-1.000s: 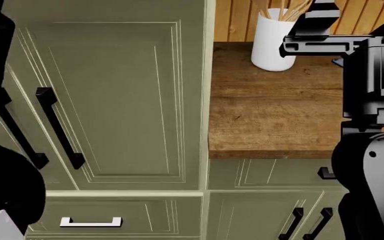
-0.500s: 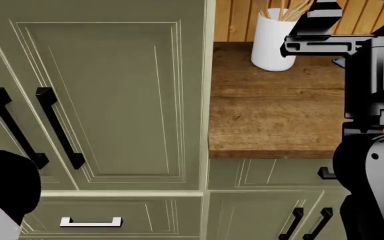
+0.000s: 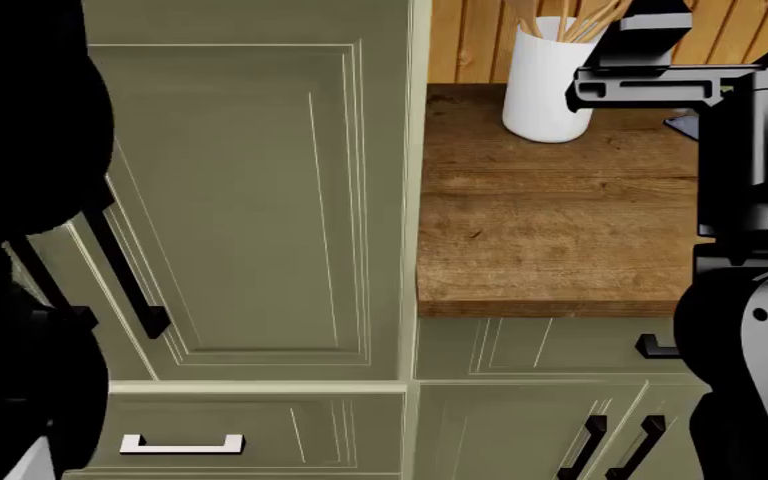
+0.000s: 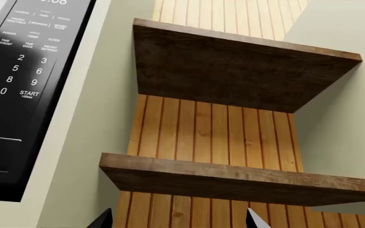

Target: Open the microwave door

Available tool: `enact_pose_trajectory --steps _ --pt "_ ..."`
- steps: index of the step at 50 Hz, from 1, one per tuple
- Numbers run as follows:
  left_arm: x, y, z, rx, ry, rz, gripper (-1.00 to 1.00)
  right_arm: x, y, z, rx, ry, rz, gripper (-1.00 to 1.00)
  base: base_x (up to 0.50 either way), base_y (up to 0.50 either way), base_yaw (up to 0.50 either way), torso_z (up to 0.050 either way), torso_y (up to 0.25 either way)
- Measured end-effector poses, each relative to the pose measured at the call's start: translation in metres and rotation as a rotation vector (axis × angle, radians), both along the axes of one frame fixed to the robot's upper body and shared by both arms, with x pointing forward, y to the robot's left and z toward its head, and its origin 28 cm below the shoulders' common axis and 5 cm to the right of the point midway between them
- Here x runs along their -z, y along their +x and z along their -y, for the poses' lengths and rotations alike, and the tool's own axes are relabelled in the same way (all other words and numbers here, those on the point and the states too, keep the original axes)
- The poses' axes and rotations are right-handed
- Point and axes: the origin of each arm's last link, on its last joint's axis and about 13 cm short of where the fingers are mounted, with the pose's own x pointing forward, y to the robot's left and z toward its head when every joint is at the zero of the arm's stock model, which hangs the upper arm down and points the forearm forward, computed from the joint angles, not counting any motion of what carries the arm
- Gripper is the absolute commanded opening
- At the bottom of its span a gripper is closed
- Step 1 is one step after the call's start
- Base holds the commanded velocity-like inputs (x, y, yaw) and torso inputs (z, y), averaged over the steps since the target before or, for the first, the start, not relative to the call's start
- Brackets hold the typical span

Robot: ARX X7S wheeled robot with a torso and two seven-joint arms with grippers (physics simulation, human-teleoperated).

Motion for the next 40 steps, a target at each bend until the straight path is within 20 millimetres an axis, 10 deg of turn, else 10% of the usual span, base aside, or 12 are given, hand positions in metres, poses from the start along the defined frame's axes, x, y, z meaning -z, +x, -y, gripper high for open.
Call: enact_pose_trajectory --steps 40 --pt "0.001 0.035 -0.069 -0.691 -0.331 0.124 1.0 0.003 0.001 -0.002 -0.008 -0.003 -0.008 1.0 0.0 0.0 0.0 0.0 0.0"
